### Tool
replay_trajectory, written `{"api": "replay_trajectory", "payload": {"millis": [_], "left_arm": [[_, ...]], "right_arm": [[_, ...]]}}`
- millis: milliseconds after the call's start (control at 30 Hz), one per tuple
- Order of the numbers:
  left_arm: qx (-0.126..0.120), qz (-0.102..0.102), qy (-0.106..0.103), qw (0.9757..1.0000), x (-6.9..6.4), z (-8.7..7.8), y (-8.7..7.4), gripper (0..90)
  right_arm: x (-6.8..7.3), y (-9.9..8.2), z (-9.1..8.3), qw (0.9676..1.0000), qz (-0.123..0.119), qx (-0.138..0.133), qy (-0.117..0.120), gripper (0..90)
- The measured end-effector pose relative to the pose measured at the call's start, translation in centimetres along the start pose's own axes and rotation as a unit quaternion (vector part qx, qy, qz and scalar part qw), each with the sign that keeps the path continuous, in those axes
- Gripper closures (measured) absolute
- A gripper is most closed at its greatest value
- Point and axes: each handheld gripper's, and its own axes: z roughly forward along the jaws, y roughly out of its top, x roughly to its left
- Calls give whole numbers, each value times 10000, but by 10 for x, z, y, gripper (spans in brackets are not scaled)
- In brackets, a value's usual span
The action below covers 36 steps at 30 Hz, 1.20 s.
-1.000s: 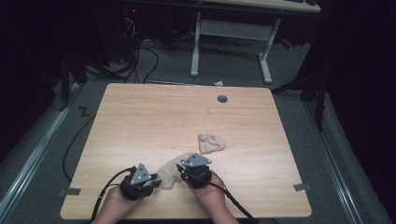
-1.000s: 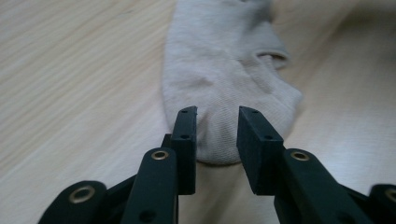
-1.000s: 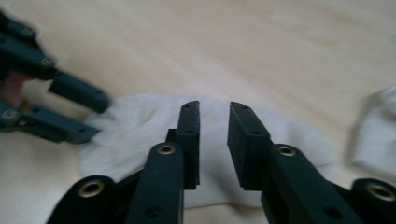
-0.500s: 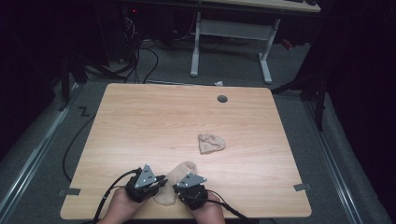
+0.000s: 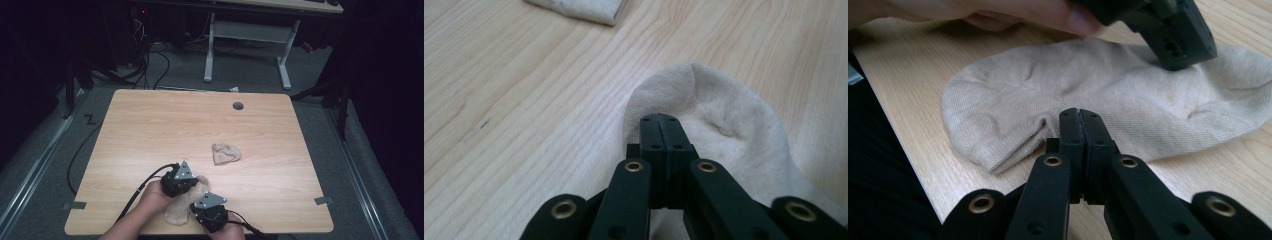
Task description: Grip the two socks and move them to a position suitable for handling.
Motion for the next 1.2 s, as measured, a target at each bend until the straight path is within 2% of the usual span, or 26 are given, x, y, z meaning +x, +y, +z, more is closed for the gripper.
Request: {"api": "replay_trajectory", "payload": {"millis": [133,167,200,233,300,433,500,533,633,667,700,733,767,833,867,900,1033,1067,1133,1167,1200], "left_arm": [[77,58,117,9999,0,-3,-2,900],[125,78,208,9997,-1,-8,-5,900],[125,78,208,9997,-1,-8,-5,900],[127,115,272,9995,-3,-14,-11,900],[119,123,301,9994,-3,-17,-14,900],[68,-103,395,9991,-6,-33,-31,900],[58,-131,421,9990,-8,-36,-35,899],[13,-142,440,9989,-13,-42,-41,899],[-88,-216,378,9990,-15,-45,-47,896],[-161,-345,352,9987,-16,-47,-49,886],[-161,-345,352,9987,-16,-47,-49,872],[-268,-306,480,9980,-15,-49,-47,862],[-268,-306,480,9980,-15,-49,-47,856],[-429,-304,588,9969,-12,-51,-42,851],[-528,-325,633,9961,-8,-50,-37,844],[-528,-325,633,9961,-8,-50,-37,842],[-427,-287,713,9961,-2,-40,-32,840],[-261,-230,787,9963,-1,-35,-31,844],[-183,-246,799,9963,0,-34,-31,849],[-65,-259,797,9965,-1,-32,-35,849],[-65,-259,797,9965,-1,-32,-35,851]], "right_arm": [[-4,-2,-2,10000,2,21,-79,900],[-9,-3,-2,9999,37,18,-127,900],[-9,-3,-2,9999,37,18,-127,900],[-15,-2,-2,9997,27,30,-233,900],[-22,-1,-1,9994,169,20,-288,900],[-31,3,3,9987,230,-10,-448,900],[-34,4,5,9985,253,-10,-487,900],[-41,8,8,9981,278,-9,-558,900],[-48,11,12,9976,345,-16,-594,898],[-53,15,11,9970,407,24,-658,876],[-53,15,11,9970,407,24,-658,876],[-53,19,1,9966,455,-132,-679,874],[-53,19,1,9966,455,-132,-679,874],[-49,19,-14,9962,418,-290,-705,875],[-44,14,-25,9962,363,-317,-722,875],[-41,10,-28,9965,355,-281,-697,875],[-32,-3,-28,9978,332,-113,-557,875],[-28,-8,-24,9982,348,-26,-495,875],[-27,-12,-18,9981,286,77,-539,875],[-29,-13,-16,9981,276,52,-551,876],[-31,-13,-15,9980,314,28,-548,876]]}}
